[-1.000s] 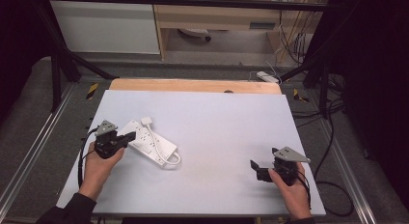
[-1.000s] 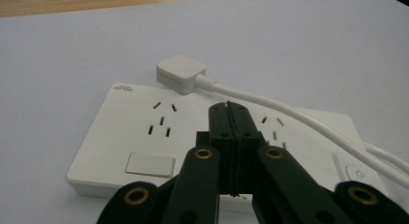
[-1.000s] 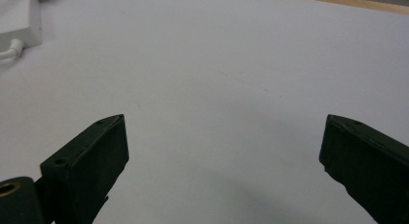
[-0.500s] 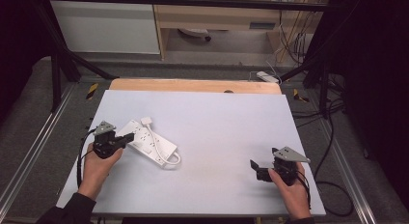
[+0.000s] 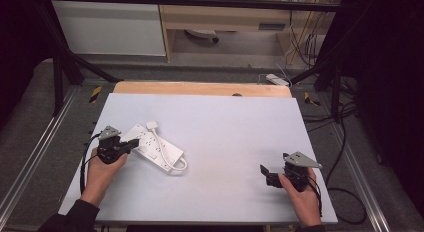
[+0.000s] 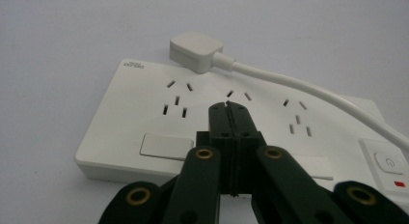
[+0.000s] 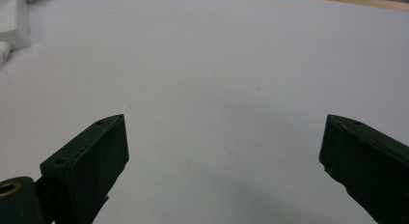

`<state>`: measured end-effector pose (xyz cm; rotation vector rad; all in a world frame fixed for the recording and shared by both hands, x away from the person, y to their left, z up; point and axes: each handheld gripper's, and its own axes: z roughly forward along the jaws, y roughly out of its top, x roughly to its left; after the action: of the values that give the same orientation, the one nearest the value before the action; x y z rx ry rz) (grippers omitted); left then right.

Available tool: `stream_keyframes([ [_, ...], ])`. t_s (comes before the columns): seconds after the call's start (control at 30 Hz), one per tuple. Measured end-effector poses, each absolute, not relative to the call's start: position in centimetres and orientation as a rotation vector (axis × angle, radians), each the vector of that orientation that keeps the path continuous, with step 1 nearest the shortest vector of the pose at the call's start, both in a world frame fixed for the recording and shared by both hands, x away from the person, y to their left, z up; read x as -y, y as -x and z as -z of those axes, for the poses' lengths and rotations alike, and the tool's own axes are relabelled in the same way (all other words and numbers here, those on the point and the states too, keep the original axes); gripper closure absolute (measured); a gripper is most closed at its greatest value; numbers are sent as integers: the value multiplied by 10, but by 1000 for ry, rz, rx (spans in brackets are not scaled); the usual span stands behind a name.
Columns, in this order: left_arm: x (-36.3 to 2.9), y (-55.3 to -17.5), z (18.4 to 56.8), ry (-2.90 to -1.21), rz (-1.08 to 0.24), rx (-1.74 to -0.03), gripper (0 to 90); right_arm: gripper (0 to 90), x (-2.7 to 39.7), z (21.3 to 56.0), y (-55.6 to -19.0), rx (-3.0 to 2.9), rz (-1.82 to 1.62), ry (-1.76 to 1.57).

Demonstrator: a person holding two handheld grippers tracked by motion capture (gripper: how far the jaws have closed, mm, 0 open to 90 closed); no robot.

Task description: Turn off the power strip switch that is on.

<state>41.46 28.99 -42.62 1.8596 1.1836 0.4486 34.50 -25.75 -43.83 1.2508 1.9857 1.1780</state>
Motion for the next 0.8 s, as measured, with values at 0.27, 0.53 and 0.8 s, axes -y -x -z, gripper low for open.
stream_keyframes([
  [0.27,-288,-416,429,-1878,-438,-1182,900,38,258,439,-345,-1985,-1177,-1250],
  [0.53,-283,-418,433,-1902,-427,-1180,900,38,258,438,-345,-1982,-1183,-1250],
  [0.8,-282,-419,435,-1911,-424,-1176,900,38,258,438,-345,-1983,-1178,-1246],
])
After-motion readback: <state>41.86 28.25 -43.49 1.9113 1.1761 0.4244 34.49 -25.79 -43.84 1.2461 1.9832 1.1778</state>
